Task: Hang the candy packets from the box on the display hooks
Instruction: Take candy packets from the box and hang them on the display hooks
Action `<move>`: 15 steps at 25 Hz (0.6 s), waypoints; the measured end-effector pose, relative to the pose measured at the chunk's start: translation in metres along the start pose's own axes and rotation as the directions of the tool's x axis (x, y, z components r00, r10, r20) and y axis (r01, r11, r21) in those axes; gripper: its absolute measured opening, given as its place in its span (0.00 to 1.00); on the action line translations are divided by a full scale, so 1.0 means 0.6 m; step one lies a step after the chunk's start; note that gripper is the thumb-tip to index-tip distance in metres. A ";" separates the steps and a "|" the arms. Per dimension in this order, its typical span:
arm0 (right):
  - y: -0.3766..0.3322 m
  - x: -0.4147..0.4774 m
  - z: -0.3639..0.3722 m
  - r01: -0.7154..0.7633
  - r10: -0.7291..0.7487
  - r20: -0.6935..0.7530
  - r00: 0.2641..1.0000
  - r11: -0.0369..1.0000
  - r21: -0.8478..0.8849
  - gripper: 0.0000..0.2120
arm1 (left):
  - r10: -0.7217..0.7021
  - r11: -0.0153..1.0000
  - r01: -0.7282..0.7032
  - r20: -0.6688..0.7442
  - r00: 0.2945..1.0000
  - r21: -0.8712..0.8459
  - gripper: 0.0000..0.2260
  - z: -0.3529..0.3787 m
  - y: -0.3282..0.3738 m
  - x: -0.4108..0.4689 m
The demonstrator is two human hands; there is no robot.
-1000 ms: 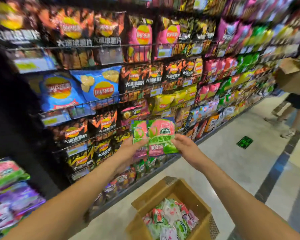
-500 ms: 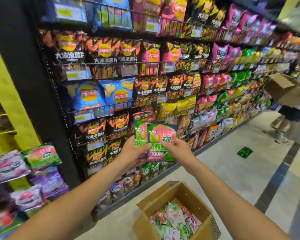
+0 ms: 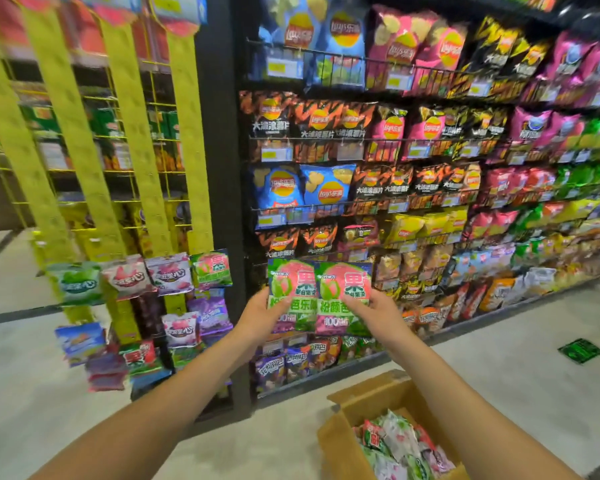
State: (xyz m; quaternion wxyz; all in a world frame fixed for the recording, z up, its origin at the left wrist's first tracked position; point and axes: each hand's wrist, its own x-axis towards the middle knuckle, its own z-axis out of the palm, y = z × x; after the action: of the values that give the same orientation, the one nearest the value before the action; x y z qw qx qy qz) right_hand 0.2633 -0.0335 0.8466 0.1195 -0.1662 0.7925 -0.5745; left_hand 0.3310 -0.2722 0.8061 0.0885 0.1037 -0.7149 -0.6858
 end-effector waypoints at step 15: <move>-0.093 0.147 0.302 0.049 -0.052 0.203 0.978 0.999 0.024 0.09 | -0.010 1.000 0.015 -0.323 0.946 0.012 0.32 -0.371 -0.069 -0.016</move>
State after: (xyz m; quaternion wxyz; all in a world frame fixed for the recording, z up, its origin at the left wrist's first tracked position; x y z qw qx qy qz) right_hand 0.2587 -0.2423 0.8432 0.1870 -0.2431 0.7663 -0.5646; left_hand 0.4010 -0.4851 0.7748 0.1993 0.2197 -0.6949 -0.6550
